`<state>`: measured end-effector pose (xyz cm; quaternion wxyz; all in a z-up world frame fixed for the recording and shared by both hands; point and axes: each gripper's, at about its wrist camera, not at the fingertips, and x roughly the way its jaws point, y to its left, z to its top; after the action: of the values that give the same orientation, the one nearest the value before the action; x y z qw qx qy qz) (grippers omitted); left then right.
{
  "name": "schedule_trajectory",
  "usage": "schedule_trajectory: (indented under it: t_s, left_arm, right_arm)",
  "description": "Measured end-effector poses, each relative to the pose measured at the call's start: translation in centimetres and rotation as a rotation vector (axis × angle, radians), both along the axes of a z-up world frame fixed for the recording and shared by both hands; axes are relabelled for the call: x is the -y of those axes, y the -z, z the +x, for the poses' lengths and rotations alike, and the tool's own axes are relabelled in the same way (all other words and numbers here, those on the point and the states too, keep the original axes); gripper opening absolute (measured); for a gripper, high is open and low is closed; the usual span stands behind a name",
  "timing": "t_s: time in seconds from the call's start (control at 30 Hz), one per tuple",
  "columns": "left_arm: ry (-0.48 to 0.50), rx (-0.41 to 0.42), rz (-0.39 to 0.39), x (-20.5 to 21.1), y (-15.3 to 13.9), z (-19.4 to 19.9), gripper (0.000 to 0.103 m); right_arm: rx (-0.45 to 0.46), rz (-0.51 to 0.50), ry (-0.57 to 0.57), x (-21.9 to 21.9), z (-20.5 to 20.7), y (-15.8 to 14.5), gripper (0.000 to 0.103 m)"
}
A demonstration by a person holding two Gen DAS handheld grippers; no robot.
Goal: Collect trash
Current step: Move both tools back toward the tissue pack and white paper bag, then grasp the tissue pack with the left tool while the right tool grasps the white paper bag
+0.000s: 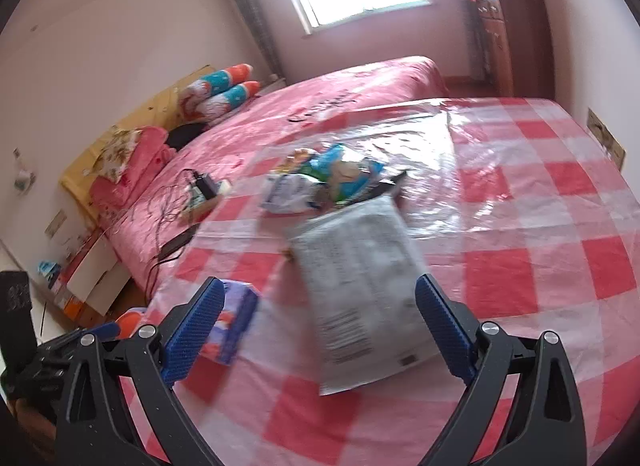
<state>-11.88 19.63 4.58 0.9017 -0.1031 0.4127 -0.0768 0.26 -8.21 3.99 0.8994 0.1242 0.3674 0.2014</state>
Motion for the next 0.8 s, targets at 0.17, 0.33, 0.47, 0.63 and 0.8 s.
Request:
schedule_trajectory:
  t_s: [0.17, 0.33, 0.47, 0.63, 0.8]
  left_arm:
    - [0.068, -0.005, -0.011, 2.7, 0.2, 1.3, 0.085]
    - [0.113, -0.023, -0.014, 4.7, 0.7, 2.7, 0.085]
    - [0.133, -0.042, -0.002, 6.1, 1.5, 3.8, 0.085]
    - [0.134, -0.066, 0.020, 7.0, 2.2, 5.0, 0.084]
    - [0.133, -0.081, 0.051, 7.7, 2.7, 6.1, 0.084]
  right_arm:
    - [-0.030, -0.002, 0.025, 1.2, 1.2, 0.9, 0.095]
    - [-0.047, -0.014, 0.006, 1.1, 2.0, 1.4, 0.095]
    - [-0.046, -0.047, -0.015, 0.4, 2.5, 1.7, 0.095]
    - [-0.061, -0.047, -0.036, 0.2, 3.2, 2.1, 0.095]
    - [-0.075, -0.053, -0.055, -0.2, 3.5, 2.4, 0.095]
